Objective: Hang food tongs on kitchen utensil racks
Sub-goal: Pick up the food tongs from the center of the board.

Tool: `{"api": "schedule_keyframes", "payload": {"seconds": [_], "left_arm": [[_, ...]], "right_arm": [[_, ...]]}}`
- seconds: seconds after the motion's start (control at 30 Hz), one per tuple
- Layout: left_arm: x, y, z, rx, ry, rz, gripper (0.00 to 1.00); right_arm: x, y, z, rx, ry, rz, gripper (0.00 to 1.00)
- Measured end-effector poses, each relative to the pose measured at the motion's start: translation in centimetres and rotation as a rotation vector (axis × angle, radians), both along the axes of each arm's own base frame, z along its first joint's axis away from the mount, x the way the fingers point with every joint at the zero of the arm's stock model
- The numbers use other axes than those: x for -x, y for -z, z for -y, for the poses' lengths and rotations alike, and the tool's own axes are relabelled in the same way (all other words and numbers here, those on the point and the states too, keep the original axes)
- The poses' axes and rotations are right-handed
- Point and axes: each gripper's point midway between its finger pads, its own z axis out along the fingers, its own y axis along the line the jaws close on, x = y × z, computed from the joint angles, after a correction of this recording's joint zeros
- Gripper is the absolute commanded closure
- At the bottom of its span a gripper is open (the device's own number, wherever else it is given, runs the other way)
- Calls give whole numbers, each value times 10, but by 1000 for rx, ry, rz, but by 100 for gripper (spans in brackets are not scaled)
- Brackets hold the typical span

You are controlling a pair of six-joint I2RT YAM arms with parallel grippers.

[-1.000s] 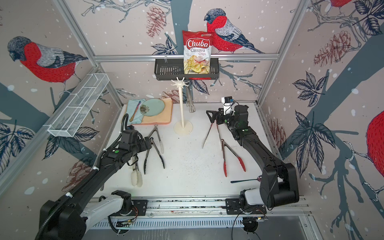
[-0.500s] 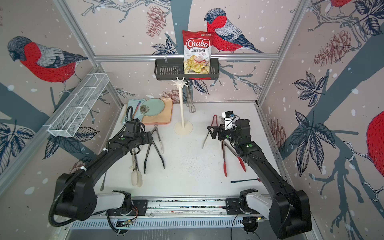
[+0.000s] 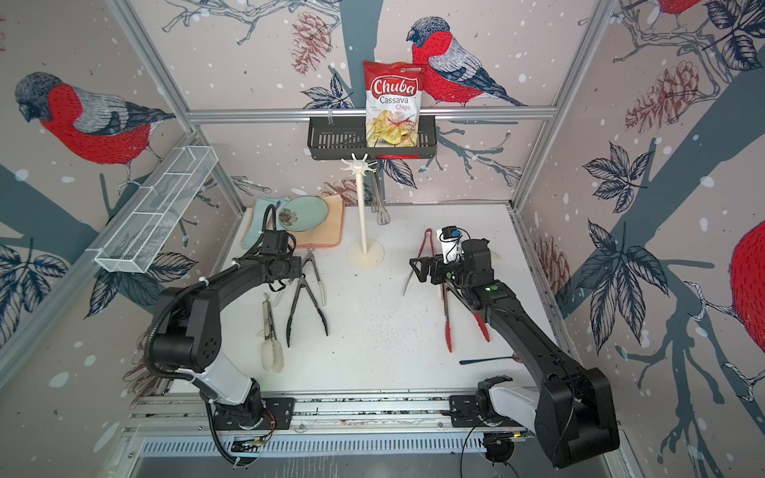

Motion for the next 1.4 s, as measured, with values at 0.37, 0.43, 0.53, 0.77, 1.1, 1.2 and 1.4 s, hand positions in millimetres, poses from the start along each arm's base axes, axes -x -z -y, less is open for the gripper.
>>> {"api": "schedule_keyframes", "payload": {"seconds": [0.37, 0.43, 0.53, 0.77, 1.1, 1.2, 1.4], "left_arm": [[-26, 29, 17, 11, 131, -45, 41], [-27, 34, 17, 5, 139, -57, 41], [-29, 38, 17, 1, 145, -64, 44], [-34, 45, 19, -4, 159, -70, 58], [-33, 51, 28, 24, 220, -80, 80], [-32, 52, 31, 24, 247, -82, 82], [-31, 52, 32, 16, 275, -81, 93]], "right_arm": [[5, 16, -4, 34, -1, -36, 0], [6, 16, -4, 34, -3, -37, 0], [6, 17, -5, 35, -5, -38, 0], [9, 18, -8, 39, -17, -41, 0], [11, 23, -10, 44, -23, -50, 0], [11, 24, -10, 45, -24, -52, 0], [12, 25, -12, 46, -28, -55, 0]]}}
